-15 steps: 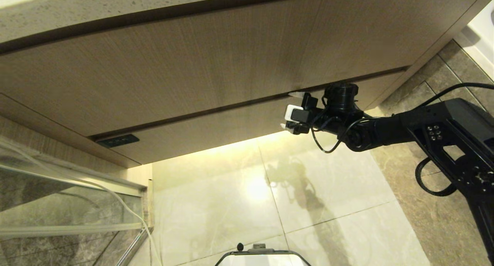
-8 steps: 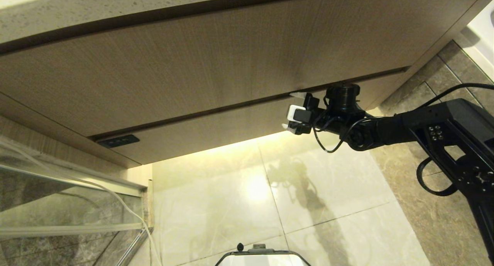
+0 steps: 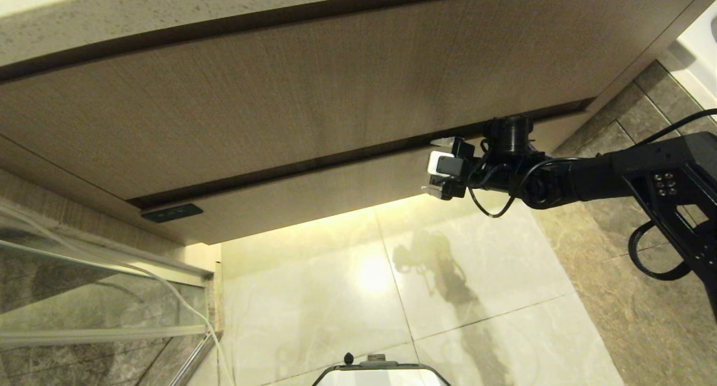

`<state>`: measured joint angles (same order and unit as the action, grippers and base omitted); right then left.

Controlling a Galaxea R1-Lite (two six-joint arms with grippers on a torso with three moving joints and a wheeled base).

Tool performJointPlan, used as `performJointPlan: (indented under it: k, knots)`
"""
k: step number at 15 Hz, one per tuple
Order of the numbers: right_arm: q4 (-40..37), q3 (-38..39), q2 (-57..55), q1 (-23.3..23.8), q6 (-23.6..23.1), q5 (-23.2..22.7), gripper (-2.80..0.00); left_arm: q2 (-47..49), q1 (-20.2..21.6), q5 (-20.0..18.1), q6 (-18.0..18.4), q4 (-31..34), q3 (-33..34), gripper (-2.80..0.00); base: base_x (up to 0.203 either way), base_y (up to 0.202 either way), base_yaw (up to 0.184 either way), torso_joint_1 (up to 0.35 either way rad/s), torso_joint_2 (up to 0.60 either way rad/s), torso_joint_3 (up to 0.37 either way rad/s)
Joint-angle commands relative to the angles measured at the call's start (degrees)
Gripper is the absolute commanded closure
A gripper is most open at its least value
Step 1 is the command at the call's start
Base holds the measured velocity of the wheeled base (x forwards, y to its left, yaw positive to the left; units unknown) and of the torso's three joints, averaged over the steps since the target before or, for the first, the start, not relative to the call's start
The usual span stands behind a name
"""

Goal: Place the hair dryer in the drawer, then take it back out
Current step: Pull open the drawer

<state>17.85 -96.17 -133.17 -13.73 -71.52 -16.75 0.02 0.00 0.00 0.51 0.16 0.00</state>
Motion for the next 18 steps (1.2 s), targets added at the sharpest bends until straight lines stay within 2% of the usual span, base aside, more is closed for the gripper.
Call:
performJointPlan:
  k: [1,5,10,12,16,18]
  knots:
    - [-1.98,0.19,0.18,0.04,-0.40,0.05,-2.80,-0.02,0.00,0.00,0.02,0.02,0.00,0.00,0.000,0.000,0.000,0.000,0.00,0.000]
    - [-2.49,1.21,1.12,0.02,-0.40,0.38,-2.80,-0.02,0.00,0.09,0.02,0.02,0.00,0.00,0.000,0.000,0.000,0.000,0.00,0.000]
    - [-11.92,2.91,4.27,0.02,-0.67,1.17,-2.80,-0.02,0.00,0.05,0.02,0.02,0.00,0.00,0.000,0.000,0.000,0.000,0.00,0.000]
    - [-13.34,3.08,5.49,0.02,-0.46,3.89,-2.80,-0.02,0.00,0.00,0.02,0.02,0.00,0.00,0.000,0.000,0.000,0.000,0.00,0.000]
    - [-17.13,5.47,9.17,0.38,-0.78,4.70,-2.80,-0.02,0.00,0.00,0.02,0.02,0.00,0.00,0.000,0.000,0.000,0.000,0.00,0.000]
    - [-19.81,7.02,11.51,0.45,-0.56,8.43,-2.80,-0.02,0.00,0.09,0.02,0.02,0.00,0.00,0.000,0.000,0.000,0.000,0.00,0.000]
